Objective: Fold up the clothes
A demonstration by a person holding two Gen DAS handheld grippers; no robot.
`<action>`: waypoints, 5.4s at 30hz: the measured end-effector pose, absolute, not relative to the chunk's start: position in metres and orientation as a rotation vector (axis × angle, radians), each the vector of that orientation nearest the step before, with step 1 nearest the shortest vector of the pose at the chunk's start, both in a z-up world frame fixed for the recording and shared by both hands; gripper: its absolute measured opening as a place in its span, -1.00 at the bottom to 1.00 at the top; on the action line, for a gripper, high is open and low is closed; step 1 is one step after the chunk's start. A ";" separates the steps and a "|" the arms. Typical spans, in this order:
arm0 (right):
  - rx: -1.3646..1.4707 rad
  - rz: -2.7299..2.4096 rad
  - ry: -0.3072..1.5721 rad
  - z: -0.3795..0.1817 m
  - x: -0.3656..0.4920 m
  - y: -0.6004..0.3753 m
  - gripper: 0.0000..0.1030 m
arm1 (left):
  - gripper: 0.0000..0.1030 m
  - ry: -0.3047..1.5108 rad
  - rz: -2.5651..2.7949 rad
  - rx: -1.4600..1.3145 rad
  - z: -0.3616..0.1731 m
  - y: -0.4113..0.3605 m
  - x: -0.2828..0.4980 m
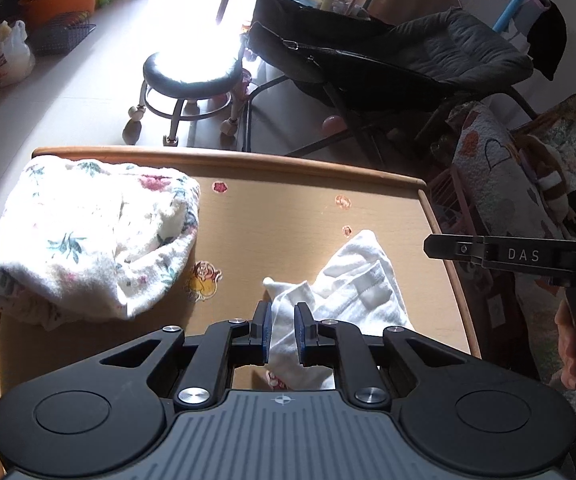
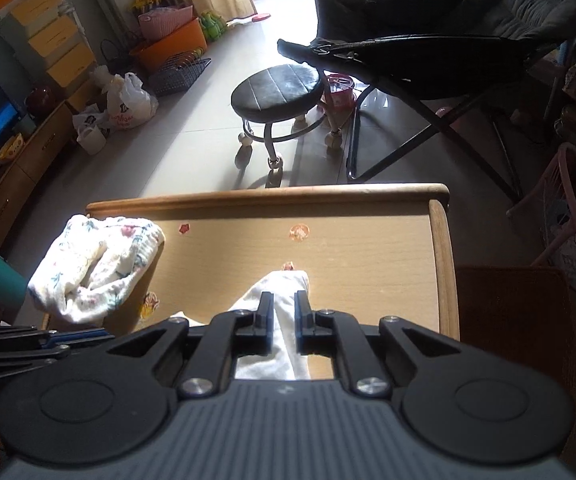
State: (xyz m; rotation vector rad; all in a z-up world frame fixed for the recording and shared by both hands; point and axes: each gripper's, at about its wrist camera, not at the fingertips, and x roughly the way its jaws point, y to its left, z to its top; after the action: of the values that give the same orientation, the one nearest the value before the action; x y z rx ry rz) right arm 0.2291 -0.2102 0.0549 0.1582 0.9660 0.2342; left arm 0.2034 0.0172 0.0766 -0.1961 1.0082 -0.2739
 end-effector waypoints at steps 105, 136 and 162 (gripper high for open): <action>0.354 0.156 0.892 0.017 0.078 -0.247 0.04 | -0.94 0.783 -0.123 0.046 0.056 -0.057 0.094; 0.317 0.185 0.910 0.023 0.102 -0.247 0.05 | -0.76 0.976 -0.065 -0.036 0.060 -0.059 0.146; 0.242 0.220 0.932 0.025 0.136 -0.237 0.05 | 0.24 1.174 -0.020 -0.376 0.034 -0.023 0.193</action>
State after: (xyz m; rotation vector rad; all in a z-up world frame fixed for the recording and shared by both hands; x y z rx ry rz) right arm 0.1364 -0.2372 0.0248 0.2416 0.9320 0.2204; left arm 0.1933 -0.0228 0.0336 -0.3762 1.1742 -0.0200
